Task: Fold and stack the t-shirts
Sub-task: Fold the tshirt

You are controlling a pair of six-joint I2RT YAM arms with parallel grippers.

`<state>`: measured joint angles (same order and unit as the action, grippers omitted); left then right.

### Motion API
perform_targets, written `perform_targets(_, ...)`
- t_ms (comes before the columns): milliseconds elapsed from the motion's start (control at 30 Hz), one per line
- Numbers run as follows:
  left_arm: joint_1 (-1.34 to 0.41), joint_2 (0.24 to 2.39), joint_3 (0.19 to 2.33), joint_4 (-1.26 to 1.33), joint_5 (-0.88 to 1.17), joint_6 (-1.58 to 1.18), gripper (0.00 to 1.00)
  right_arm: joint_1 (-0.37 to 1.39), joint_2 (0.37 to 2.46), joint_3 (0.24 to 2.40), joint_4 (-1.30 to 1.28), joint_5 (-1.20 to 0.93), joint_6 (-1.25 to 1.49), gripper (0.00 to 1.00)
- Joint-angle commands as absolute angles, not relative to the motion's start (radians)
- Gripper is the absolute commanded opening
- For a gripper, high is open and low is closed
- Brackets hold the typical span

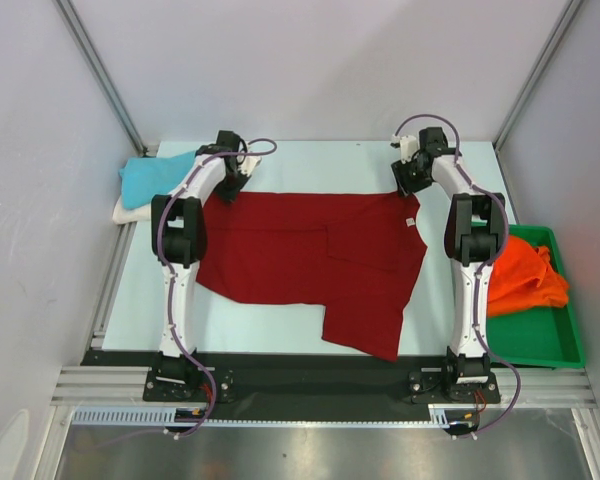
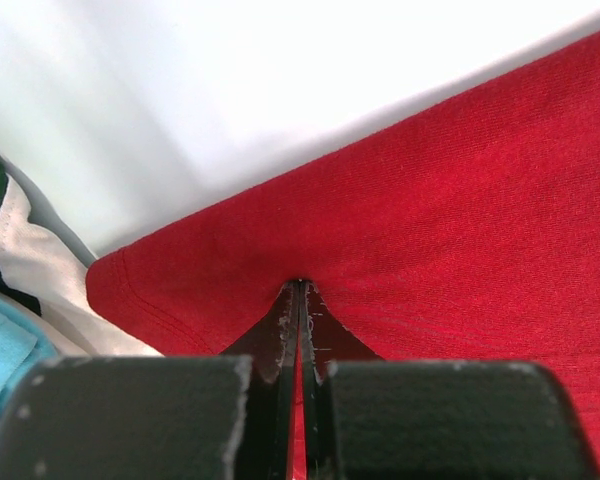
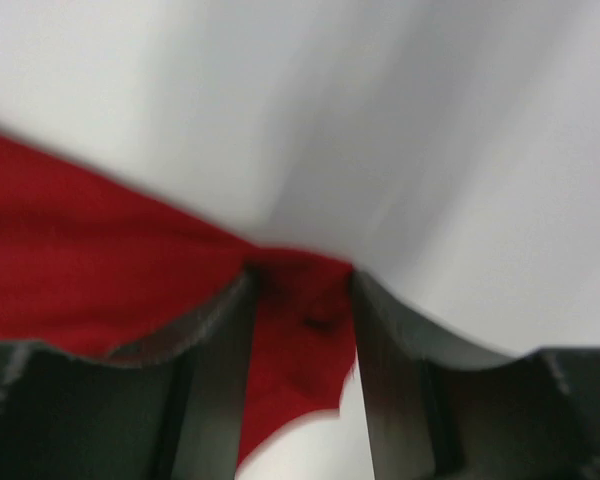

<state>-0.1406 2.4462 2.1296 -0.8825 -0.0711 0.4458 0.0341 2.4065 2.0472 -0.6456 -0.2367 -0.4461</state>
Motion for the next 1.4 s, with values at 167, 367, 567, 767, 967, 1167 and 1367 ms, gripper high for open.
perform_targets(167, -0.149, 2.462, 2.08, -0.811, -0.063, 0.453, 0.0, 0.018, 2.459, 2.108, -0.683, -0.255, -0.459, 0.32)
perform_targets(367, -0.152, 2.462, 2.08, -0.811, -0.067, 0.453, 0.0, 0.018, 2.468, 2.109, -0.681, -0.247, -0.466, 0.0)
perform_targets(567, -0.153, 2.471, 2.101, -0.802, -0.08, 0.448, 0.01, 0.012, 2.516, 2.199, -0.631, -0.196, -0.459, 0.0)
perform_targets(767, -0.152, 2.506, 2.146, -0.788, -0.104, 0.446, 0.0, 0.009, 2.6, 2.372, -0.633, -0.173, -0.443, 0.0)
perform_targets(967, -0.152, 2.558, 2.216, -0.778, -0.141, 0.457, 0.0, -0.023, 2.675, 2.488, -0.632, -0.161, -0.428, 0.0)
perform_targets(1167, -0.152, 2.634, 2.388, -0.785, -0.16, 0.479, 0.01, -0.023, 2.678, 2.485, -0.632, -0.166, -0.419, 0.0)
perform_targets(1367, -0.152, 2.638, 2.416, -0.75, -0.198, 0.485, 0.01, -0.026, 2.665, 2.479, -0.631, -0.166, -0.423, 0.0)
